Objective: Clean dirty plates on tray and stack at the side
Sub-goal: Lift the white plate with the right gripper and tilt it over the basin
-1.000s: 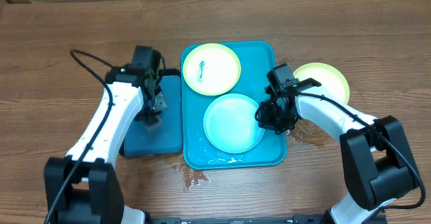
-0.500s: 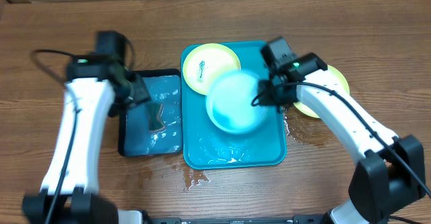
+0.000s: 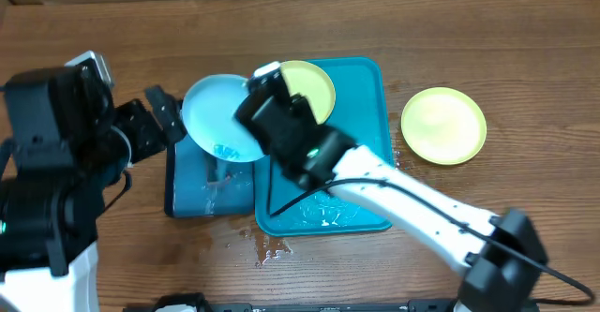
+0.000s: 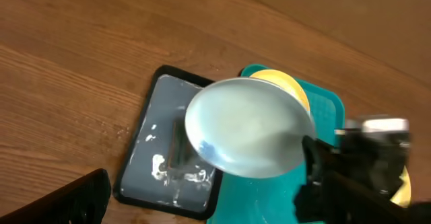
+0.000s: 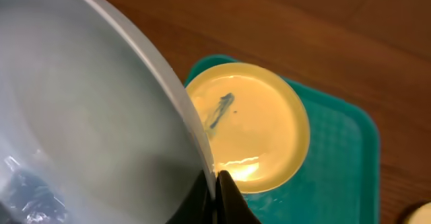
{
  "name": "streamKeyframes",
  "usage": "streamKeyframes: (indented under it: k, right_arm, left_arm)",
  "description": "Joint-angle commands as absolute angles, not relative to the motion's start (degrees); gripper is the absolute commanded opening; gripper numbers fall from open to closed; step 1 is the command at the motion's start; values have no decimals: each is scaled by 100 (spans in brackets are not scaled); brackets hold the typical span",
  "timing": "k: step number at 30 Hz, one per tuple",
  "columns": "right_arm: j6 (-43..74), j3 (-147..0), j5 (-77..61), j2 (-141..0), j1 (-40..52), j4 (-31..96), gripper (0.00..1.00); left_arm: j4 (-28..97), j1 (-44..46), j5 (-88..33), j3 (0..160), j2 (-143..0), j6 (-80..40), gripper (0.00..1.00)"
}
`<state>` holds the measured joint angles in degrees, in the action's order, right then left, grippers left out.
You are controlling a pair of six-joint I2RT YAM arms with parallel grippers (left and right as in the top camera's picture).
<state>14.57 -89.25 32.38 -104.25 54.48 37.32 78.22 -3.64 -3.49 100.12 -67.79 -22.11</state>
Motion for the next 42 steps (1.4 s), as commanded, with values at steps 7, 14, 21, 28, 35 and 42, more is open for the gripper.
streamKeyframes:
  k: [7,14,21,28,35,42]
  right_arm:
    - [904,-9008,5780,-10490,6377,3496,4]
    - [845,-9008,6536,-10490,6779,3522,4]
    - [845,-9008,6705,-10490,6906,3592,4]
    - [847,-9008,6705,-10490,6906,3673,4]
    - [847,-9008,6705,-10490,6906,3671,4]
    - [851,-9008,6702,-10490,6906,3649,4]
  left_arm:
    - [7824,-362,-388,10060,-6781,-1625,100]
    - [7819,-362,-388,10060,-7006,-1625,100]
    - [7881,-362,-397,10060,-7247,-1627,100]
    - [7983,-364,-386,10079,-7052,-1822,100]
    - [8020,-364,718,10077,-6222,-2040,100]
    - [8552,-364,1544,10077,-5544,-2036,100]
